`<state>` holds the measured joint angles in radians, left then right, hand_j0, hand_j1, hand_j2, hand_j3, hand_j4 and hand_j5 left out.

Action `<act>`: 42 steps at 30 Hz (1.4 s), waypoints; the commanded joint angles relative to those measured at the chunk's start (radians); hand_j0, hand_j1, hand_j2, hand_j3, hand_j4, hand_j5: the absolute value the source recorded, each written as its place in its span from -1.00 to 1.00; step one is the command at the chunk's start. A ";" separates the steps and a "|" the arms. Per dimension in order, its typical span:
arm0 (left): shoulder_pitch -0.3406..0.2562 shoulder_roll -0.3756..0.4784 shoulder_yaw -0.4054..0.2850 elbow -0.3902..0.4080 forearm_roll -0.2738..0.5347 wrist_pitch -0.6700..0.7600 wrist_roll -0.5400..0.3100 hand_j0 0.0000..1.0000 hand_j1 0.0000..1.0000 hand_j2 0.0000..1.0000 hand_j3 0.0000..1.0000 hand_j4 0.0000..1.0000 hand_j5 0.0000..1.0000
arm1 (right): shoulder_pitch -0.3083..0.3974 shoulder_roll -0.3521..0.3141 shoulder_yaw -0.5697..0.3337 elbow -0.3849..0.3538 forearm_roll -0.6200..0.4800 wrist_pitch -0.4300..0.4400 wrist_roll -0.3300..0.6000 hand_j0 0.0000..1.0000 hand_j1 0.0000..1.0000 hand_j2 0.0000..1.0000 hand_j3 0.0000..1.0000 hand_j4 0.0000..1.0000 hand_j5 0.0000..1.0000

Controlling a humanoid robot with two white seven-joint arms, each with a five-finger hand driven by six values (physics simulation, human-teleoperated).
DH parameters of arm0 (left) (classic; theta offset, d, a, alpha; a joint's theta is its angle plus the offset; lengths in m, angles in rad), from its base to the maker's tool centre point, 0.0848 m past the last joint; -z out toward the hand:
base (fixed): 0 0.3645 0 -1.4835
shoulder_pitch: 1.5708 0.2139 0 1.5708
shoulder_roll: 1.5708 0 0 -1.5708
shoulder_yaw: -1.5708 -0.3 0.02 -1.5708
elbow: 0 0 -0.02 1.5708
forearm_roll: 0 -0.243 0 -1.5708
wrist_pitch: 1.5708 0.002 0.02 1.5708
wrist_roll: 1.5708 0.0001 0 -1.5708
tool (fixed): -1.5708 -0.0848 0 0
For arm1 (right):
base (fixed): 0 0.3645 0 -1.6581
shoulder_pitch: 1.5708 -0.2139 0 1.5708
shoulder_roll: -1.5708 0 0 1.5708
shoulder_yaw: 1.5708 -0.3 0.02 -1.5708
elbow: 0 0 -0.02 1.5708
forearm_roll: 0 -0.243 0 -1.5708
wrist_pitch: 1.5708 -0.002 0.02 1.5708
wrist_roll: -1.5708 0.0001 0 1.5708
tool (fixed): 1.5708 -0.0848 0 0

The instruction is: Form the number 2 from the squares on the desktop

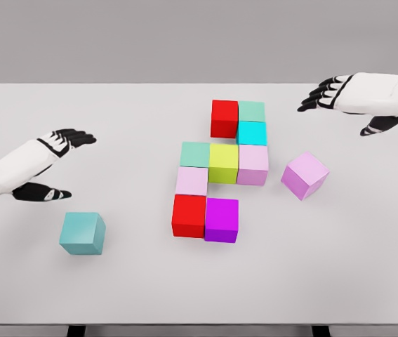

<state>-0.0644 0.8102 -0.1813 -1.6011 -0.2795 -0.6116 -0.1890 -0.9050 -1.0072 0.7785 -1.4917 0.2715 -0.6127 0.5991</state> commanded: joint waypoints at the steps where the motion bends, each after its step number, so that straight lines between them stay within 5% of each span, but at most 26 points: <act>1: 0.000 -0.005 0.020 0.004 0.003 0.001 0.000 1.00 1.00 1.00 1.00 1.00 1.00 | 0.000 0.009 -0.024 -0.004 0.012 0.002 0.012 1.00 1.00 1.00 1.00 1.00 1.00; 6: 0.002 0.000 0.031 0.006 0.003 0.001 0.000 1.00 1.00 1.00 1.00 1.00 1.00 | 0.061 -0.004 -0.159 -0.009 -0.001 0.002 0.012 1.00 1.00 1.00 1.00 1.00 1.00; 11: 0.002 0.000 0.057 0.003 0.017 0.001 0.002 1.00 1.00 1.00 1.00 1.00 1.00 | 0.063 -0.028 -0.053 -0.024 -0.038 0.002 0.012 1.00 1.00 1.00 1.00 1.00 1.00; 13: 0.002 -0.002 0.057 0.003 0.017 0.001 0.002 1.00 1.00 1.00 1.00 1.00 1.00 | 0.055 0.007 -0.015 -0.039 -0.037 0.143 0.012 1.00 1.00 1.00 1.00 1.00 1.00; 16: 0.006 0.000 0.057 0.004 0.017 0.001 0.002 1.00 1.00 1.00 1.00 1.00 1.00 | 0.055 0.018 0.031 -0.088 -0.020 0.175 0.012 1.00 1.00 1.00 1.00 1.00 1.00; 19: 0.005 0.000 0.059 0.004 0.019 0.001 0.005 1.00 1.00 1.00 1.00 1.00 1.00 | 0.058 0.021 0.036 -0.087 -0.020 0.312 0.012 1.00 1.00 1.00 1.00 1.00 1.00; 23: 0.006 0.003 0.074 0.006 0.060 0.001 0.006 1.00 1.00 1.00 1.00 1.00 1.00 | 0.063 0.021 0.041 -0.047 -0.021 0.317 0.012 1.00 1.00 1.00 1.00 1.00 1.00; 27: 0.015 0.096 0.057 0.009 0.310 0.001 0.000 1.00 1.00 1.00 1.00 1.00 1.00 | 0.066 0.018 0.107 -0.044 -0.020 0.309 0.012 1.00 1.00 1.00 1.00 1.00 1.00; 30: 0.089 0.219 0.051 0.007 0.500 0.001 -0.001 1.00 1.00 1.00 1.00 1.00 1.00 | 0.066 0.019 0.146 -0.045 -0.020 0.307 0.012 1.00 1.00 1.00 1.00 1.00 1.00; 35: 0.160 0.276 0.037 -0.020 0.660 0.001 -0.001 1.00 1.00 1.00 1.00 1.00 1.00 | 0.067 0.021 0.173 -0.042 -0.020 0.315 0.012 1.00 1.00 1.00 1.00 1.00 1.00; 39: 0.158 0.377 -0.118 -0.022 0.816 0.001 -0.001 1.00 1.00 1.00 1.00 1.00 1.00 | 0.069 0.021 0.186 -0.042 -0.020 0.318 0.012 1.00 1.00 1.00 1.00 1.00 1.00; 42: 0.161 0.403 -0.144 -0.037 0.830 0.001 -0.001 0.99 0.99 0.99 0.99 0.99 0.99 | 0.069 0.024 0.199 -0.044 -0.020 0.318 0.012 1.00 1.00 1.00 1.00 1.00 1.00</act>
<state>0.1089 1.1828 -0.2931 -1.6319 0.5107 -0.6117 -0.1901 -0.8360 -0.9834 0.9688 -1.5351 0.2539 -0.2969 0.6112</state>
